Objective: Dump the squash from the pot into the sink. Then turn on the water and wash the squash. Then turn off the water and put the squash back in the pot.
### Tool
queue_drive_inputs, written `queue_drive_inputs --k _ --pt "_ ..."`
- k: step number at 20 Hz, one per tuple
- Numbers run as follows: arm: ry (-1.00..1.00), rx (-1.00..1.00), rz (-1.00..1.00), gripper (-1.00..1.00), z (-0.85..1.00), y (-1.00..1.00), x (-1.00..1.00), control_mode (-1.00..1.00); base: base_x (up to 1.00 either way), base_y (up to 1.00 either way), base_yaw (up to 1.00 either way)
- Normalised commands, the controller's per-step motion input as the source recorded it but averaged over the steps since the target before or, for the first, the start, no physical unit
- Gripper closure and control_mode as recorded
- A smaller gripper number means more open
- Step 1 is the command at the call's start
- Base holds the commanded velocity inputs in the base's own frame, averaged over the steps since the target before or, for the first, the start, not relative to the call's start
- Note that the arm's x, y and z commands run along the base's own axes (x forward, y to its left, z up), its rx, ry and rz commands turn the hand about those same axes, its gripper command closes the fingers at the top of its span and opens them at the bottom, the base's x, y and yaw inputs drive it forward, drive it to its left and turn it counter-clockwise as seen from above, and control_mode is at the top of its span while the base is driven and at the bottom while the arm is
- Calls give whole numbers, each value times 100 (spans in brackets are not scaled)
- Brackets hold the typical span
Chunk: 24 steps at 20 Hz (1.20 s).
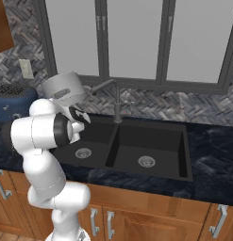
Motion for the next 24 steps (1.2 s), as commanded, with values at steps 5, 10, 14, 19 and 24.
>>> queue_drive_inputs --k 5,10,14,19,24 --pt "-2 8 1 100 1 -5 0 -100 0 0 0" --pt "-2 6 0 100 5 -5 -2 -100 0 0 0" --pt "-2 2 0 100 16 -6 -16 -100 0 0 0" --pt "-5 0 0 100 23 -6 -35 -100 0 0 0" --pt "-1 0 0 100 16 -7 -11 -100 0 0 0"
